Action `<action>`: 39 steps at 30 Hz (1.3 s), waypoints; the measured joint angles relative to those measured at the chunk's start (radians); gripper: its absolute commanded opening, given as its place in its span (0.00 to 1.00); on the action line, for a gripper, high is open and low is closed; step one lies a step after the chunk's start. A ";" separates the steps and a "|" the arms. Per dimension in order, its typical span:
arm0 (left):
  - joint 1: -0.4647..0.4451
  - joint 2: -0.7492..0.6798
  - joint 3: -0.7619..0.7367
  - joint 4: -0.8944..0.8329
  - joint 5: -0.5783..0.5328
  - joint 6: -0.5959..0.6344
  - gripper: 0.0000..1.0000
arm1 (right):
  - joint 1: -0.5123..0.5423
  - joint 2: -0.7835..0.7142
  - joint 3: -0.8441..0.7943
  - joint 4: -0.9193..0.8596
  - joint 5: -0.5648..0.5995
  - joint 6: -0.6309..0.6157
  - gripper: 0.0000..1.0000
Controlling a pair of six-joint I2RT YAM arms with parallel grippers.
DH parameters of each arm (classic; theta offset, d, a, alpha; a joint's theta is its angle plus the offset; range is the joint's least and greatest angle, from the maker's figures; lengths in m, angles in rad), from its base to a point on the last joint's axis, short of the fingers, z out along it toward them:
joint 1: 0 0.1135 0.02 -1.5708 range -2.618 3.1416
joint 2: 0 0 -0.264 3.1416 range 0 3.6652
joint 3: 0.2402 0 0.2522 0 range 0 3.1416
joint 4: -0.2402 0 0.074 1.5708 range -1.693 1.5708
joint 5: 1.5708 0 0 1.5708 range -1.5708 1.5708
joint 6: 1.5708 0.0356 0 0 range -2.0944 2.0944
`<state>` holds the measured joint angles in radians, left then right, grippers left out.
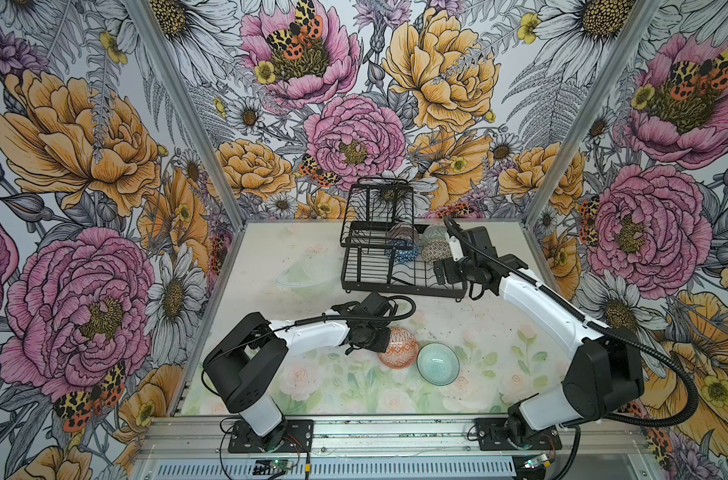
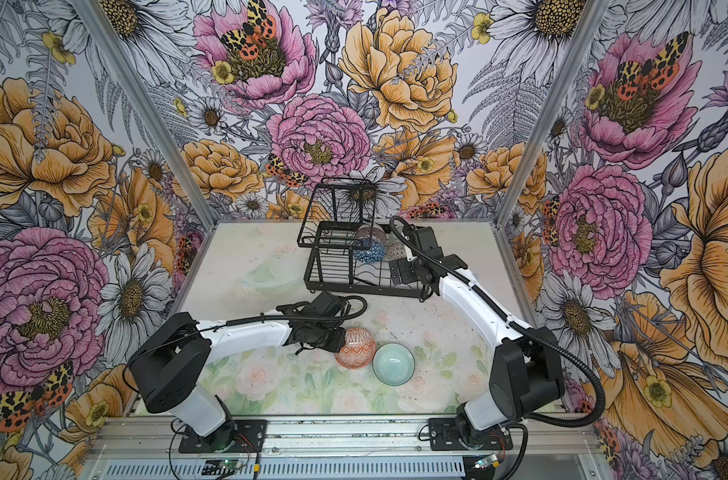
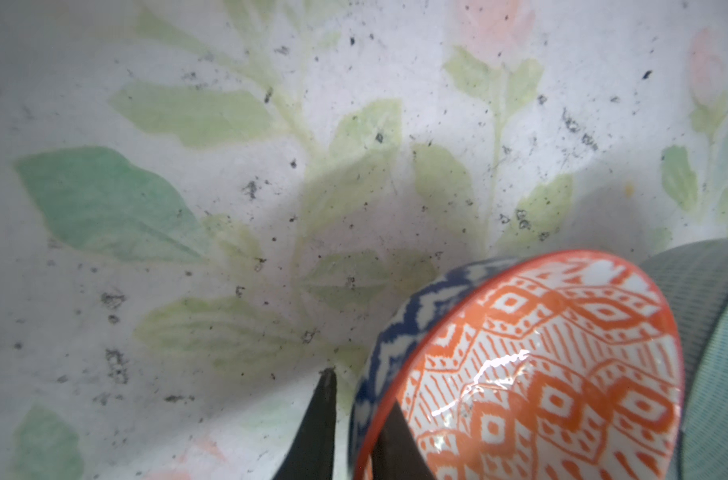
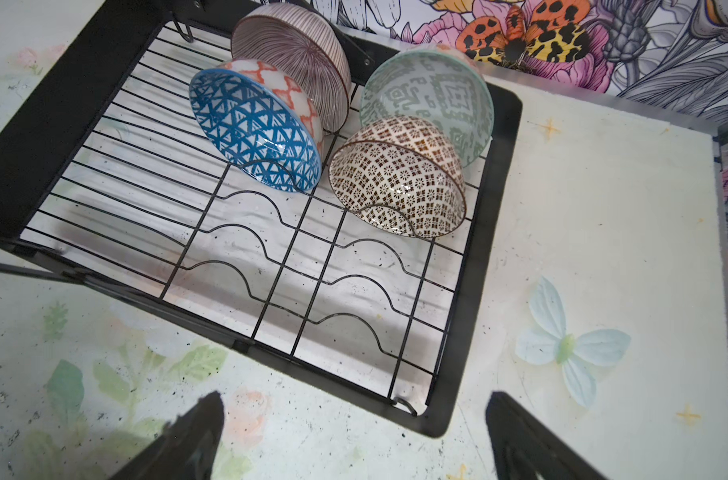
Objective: Load the bowls into the dish rack
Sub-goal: 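Close the left gripper on the orange-red bowl rim, then lift the orange-red bowl toward the rack with the left gripper while the right gripper approaches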
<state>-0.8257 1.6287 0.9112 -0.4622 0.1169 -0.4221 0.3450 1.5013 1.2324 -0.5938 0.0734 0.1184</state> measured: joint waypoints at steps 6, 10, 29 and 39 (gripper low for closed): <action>0.028 -0.039 0.000 -0.047 -0.011 0.018 0.00 | -0.006 -0.001 0.000 0.000 -0.001 0.000 0.99; 0.042 -0.086 0.000 -0.071 -0.026 0.032 0.00 | -0.006 -0.001 0.000 0.000 -0.002 0.000 1.00; 0.090 -0.242 0.039 -0.035 -0.187 0.068 0.00 | -0.003 -0.064 -0.023 0.001 -0.126 0.024 0.99; 0.104 -0.217 0.155 0.048 -0.233 0.100 0.00 | 0.068 -0.211 -0.108 0.069 -0.257 0.066 0.99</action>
<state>-0.7216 1.4117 1.0660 -0.4137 -0.1162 -0.3218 0.4129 1.2907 1.1248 -0.5251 -0.1833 0.1844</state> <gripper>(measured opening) 0.083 0.995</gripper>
